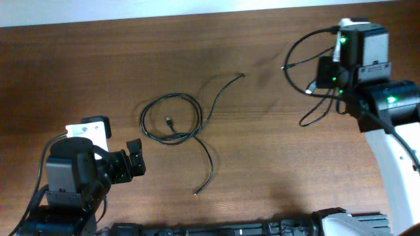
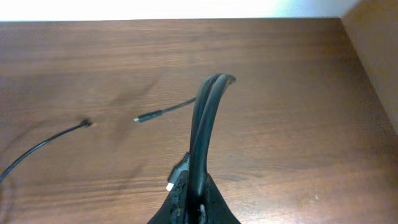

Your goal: Untangle cables

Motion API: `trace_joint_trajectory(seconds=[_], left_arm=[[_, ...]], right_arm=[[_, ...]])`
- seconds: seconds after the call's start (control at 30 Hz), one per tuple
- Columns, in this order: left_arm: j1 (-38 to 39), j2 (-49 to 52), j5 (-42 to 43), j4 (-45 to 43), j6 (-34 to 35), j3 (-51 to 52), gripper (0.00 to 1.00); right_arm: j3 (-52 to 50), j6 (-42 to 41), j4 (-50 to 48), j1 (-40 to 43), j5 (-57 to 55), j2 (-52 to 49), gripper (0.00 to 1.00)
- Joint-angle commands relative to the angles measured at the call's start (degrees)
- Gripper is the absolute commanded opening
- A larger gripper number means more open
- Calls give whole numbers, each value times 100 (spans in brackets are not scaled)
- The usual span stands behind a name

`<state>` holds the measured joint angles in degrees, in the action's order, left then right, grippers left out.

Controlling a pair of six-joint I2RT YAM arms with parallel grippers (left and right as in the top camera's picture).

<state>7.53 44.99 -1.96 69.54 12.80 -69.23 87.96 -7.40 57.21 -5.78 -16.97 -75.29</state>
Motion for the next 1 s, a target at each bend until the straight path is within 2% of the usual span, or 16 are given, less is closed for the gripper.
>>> trace_joint_trajectory(seconds=[0.0, 0.2, 0.47, 0.63, 0.93, 0.97], left_arm=[[-9, -7, -83, 4, -111, -35, 99], [-9, -7, -83, 4, -111, -35, 99], [-9, -7, -83, 4, -111, -35, 99], [-9, -7, -83, 4, -111, -35, 99], [-9, -7, -83, 4, -111, -35, 99], [-9, -9, -83, 4, -111, -35, 99]], right_arm=[[83, -444, -15, 466, -151, -9, 4], [83, -667, -17, 979, -151, -9, 4], [83, -662, -181, 1043, -181, -11, 4], [81, -662, -664, 1043, -1128, -63, 4], [81, -662, -1665, 1165, -2389, -1172, 4], [81, -662, -2326, 1478, -2404, -1668, 4]])
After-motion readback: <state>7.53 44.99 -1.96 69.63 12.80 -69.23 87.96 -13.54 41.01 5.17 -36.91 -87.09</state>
